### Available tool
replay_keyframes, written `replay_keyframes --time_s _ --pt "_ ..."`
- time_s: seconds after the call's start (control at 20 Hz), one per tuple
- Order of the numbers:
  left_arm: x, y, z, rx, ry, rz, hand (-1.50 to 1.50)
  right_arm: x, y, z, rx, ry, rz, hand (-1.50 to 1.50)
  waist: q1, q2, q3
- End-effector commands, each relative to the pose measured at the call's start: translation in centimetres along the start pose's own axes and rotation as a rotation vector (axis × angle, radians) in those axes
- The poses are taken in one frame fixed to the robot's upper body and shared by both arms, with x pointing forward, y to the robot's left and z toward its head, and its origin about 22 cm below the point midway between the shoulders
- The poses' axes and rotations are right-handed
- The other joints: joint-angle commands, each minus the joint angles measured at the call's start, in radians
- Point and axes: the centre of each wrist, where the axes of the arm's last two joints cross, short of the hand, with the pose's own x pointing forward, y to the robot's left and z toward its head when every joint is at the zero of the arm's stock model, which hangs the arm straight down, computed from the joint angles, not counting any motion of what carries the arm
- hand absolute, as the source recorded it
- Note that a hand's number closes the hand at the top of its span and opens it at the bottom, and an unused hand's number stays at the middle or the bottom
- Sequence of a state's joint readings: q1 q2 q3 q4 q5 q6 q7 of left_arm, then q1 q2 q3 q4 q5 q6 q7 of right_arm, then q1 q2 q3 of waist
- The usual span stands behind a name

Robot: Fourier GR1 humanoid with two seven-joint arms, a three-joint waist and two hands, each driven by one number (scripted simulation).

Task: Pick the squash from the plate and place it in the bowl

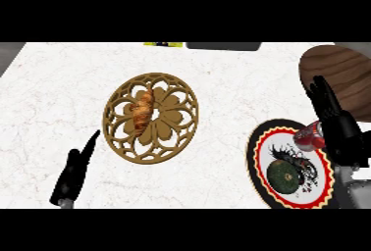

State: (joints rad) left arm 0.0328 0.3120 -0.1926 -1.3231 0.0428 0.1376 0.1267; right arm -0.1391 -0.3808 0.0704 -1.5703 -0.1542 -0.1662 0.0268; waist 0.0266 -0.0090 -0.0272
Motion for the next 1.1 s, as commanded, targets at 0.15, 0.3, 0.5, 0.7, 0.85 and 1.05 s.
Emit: replay_keyframes --time_s 0.15,0.3,0.5,0.7,0.85,1.05 --pt "4.0 3.9 8.2 0.112 -0.169 0.014 0.00 0.3 0.9 0.4 0.181 -0.118 -0.208 1.50 -0.044 -0.020 0.038" --pt "2.6 4.4 10.4 0.106 -0.100 -0.018 0.00 -0.5 -6.7 1.1 -0.027 -0.044 0.204 1.50 -0.124 -0.042 0.021" --pt "3.7 4.7 11.1 0.183 -0.190 0.003 0.00 -1.7 -4.3 1.8 -0.043 -0.154 -0.175 -1.50 -0.143 -0.040 0.040" --pt "3.7 5.3 11.3 0.230 -0.201 -0.003 0.00 -0.8 -4.9 2.1 0.113 -0.267 -0.094 -1.50 -0.152 -0.036 0.032" --pt "3.9 5.5 11.9 0.249 -0.211 -0.007 0.00 -0.3 -6.7 2.4 0.191 -0.263 0.033 -1.50 -0.166 -0.030 0.029" --pt "3.8 5.2 12.2 0.257 -0.221 -0.004 0.00 0.5 -8.1 2.4 0.312 -0.225 0.192 -1.50 -0.164 -0.021 0.023"
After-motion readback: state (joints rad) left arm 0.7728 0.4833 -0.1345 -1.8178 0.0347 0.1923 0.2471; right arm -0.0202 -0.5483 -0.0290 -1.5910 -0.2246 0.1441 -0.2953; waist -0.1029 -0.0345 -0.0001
